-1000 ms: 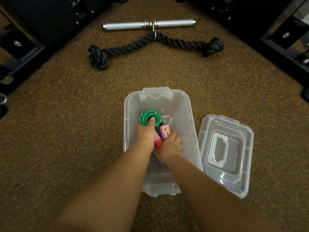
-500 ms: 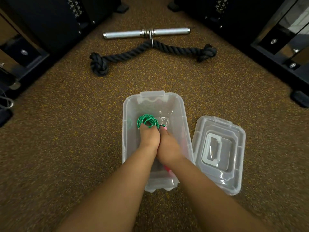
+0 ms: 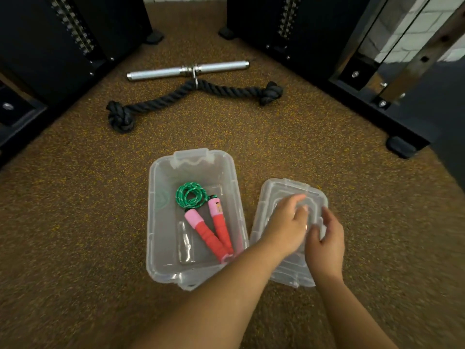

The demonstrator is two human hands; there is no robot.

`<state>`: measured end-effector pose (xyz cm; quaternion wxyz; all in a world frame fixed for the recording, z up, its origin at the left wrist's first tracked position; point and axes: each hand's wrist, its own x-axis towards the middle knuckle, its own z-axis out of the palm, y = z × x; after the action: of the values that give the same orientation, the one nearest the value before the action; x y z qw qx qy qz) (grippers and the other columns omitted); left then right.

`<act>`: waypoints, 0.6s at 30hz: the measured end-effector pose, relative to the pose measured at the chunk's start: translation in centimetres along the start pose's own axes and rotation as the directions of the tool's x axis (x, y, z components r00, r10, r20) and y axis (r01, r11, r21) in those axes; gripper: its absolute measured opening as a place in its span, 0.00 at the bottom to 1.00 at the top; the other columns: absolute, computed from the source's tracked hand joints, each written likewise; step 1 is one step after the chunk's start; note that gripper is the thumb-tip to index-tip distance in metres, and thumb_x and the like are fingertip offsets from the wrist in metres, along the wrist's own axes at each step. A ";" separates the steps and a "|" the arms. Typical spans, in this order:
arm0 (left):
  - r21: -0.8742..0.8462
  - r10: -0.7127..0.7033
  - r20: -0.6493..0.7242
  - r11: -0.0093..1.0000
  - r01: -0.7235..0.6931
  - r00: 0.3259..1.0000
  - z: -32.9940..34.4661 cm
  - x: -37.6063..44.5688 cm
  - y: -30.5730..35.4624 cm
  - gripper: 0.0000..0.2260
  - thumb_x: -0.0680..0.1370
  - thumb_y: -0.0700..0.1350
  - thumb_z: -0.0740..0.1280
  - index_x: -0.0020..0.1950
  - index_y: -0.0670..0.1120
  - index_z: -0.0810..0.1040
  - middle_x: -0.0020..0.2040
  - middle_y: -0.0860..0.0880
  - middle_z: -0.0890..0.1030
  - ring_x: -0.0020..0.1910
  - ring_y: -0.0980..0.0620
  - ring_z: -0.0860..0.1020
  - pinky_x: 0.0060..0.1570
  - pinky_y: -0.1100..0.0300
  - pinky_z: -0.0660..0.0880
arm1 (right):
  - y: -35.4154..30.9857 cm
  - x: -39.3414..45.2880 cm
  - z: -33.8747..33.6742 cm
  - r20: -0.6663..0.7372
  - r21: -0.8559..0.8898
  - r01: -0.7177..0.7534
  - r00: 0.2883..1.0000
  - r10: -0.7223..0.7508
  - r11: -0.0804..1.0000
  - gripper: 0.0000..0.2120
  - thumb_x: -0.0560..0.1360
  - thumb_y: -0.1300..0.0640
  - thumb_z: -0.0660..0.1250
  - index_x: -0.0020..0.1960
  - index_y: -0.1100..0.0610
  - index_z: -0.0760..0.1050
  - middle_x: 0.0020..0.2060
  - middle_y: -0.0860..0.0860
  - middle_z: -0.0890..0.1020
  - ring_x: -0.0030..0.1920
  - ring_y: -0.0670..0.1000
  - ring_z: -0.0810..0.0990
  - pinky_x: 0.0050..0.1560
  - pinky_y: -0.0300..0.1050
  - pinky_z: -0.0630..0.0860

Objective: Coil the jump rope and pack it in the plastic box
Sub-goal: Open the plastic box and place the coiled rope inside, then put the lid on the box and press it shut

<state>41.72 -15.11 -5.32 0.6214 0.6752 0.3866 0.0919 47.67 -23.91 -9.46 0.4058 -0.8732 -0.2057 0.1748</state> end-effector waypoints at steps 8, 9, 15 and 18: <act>0.289 -0.529 -0.204 0.772 0.566 0.824 2.8 -0.3 -6.3 0.35 0.78 0.47 0.61 0.78 0.42 0.46 0.80 0.43 0.46 0.78 0.45 0.48 0.75 0.53 0.50 | 6.8 -1.7 -0.1 0.108 -0.168 -0.344 0.925 0.364 0.924 0.27 0.72 0.55 0.61 0.70 0.59 0.65 0.66 0.60 0.72 0.67 0.60 0.68 0.68 0.58 0.65; 0.293 -0.547 -0.222 0.752 0.591 0.807 2.6 -0.3 -6.7 0.36 0.78 0.47 0.62 0.78 0.42 0.44 0.80 0.43 0.44 0.79 0.45 0.46 0.76 0.53 0.48 | 6.9 -1.7 0.1 0.113 -0.165 -0.350 0.922 0.370 0.922 0.28 0.72 0.56 0.62 0.71 0.58 0.64 0.66 0.59 0.71 0.67 0.60 0.69 0.67 0.59 0.66; 0.229 -0.635 -0.176 0.717 0.659 0.752 2.6 -0.4 -7.0 0.38 0.77 0.45 0.62 0.78 0.44 0.40 0.80 0.43 0.44 0.78 0.45 0.46 0.76 0.49 0.44 | 7.0 -1.4 1.5 0.112 -0.109 -0.422 0.895 0.433 0.900 0.30 0.70 0.57 0.62 0.71 0.59 0.61 0.65 0.60 0.74 0.64 0.63 0.72 0.65 0.62 0.69; 0.220 -0.638 -0.183 0.715 0.663 0.748 2.5 -0.2 -6.7 0.38 0.76 0.45 0.63 0.78 0.45 0.41 0.79 0.43 0.50 0.78 0.43 0.51 0.76 0.48 0.47 | 7.3 -1.4 2.6 0.092 -0.055 -0.464 0.879 0.467 0.884 0.30 0.68 0.55 0.59 0.70 0.58 0.61 0.65 0.60 0.73 0.65 0.62 0.71 0.65 0.63 0.69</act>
<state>40.35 -17.63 -11.86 0.4965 0.5693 0.6367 -0.1550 46.87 -27.21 -16.50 0.3273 -0.8930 -0.0132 0.3087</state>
